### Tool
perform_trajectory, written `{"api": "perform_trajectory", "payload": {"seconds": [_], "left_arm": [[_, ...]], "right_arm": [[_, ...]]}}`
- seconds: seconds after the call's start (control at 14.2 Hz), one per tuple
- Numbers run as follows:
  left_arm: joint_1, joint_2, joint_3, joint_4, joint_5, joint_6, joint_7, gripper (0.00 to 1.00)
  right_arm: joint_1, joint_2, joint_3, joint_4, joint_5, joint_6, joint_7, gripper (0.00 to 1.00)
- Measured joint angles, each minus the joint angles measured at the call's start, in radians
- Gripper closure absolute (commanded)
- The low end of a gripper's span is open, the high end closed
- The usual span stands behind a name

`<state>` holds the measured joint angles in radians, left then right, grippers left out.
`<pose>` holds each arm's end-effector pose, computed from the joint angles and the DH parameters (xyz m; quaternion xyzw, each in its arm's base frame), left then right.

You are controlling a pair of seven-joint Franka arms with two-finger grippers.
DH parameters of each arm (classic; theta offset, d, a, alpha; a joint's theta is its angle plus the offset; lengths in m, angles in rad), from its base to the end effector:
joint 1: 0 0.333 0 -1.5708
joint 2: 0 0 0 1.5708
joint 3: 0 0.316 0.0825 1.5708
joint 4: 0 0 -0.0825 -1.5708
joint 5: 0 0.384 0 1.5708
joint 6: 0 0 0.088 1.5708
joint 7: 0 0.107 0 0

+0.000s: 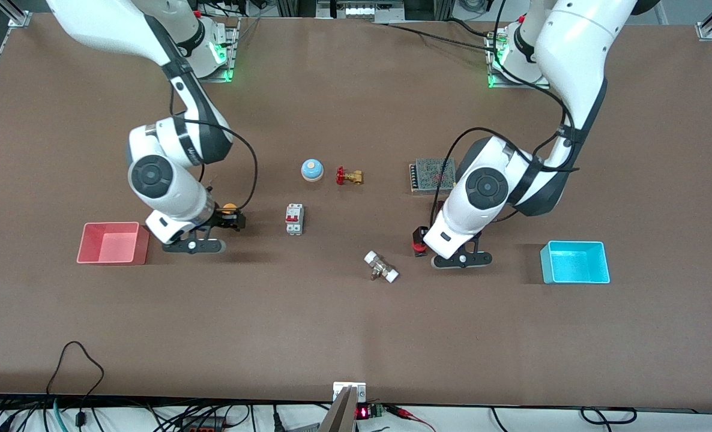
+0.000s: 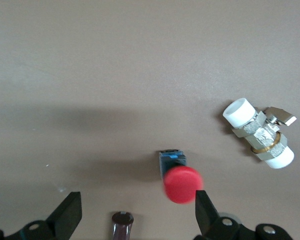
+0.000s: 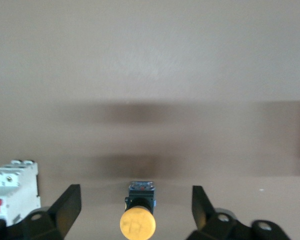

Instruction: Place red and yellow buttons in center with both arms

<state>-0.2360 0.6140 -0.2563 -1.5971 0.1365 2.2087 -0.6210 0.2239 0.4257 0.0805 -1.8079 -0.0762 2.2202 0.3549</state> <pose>0.6260 -0.3030 0.2842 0.9987 0.0473 -0.0011 0.0204 0.6179 0.1876 0.3081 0.9999 -0.0055 -0.0010 0.0147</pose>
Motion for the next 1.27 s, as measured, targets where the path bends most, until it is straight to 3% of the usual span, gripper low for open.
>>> {"api": "perform_trajectory", "payload": {"seconds": [0.28,0.56,0.85,1.06,1.27], "left_arm": [[0.000,-0.018,0.002,0.021,0.000,-0.047,0.001,0.00],[0.036,-0.058,0.009,0.208,0.002,-0.364,0.119,0.00],[0.119,-0.113,0.007,0.357,0.002,-0.634,0.289,0.00],[0.163,-0.189,0.008,0.369,-0.037,-0.711,0.373,0.00],[0.187,-0.327,0.047,0.273,-0.065,-0.728,0.466,0.00]], "right_arm": [[-0.070,-0.100,-0.004,0.010,0.003,-0.043,-0.011,0.00],[-0.153,-0.202,-0.006,0.020,0.003,-0.149,-0.050,0.00],[-0.225,-0.307,-0.037,0.106,0.004,-0.385,-0.152,0.00],[-0.232,-0.377,-0.086,0.149,0.006,-0.488,-0.208,0.00],[-0.232,-0.419,-0.096,0.149,0.007,-0.548,-0.209,0.00]]}}
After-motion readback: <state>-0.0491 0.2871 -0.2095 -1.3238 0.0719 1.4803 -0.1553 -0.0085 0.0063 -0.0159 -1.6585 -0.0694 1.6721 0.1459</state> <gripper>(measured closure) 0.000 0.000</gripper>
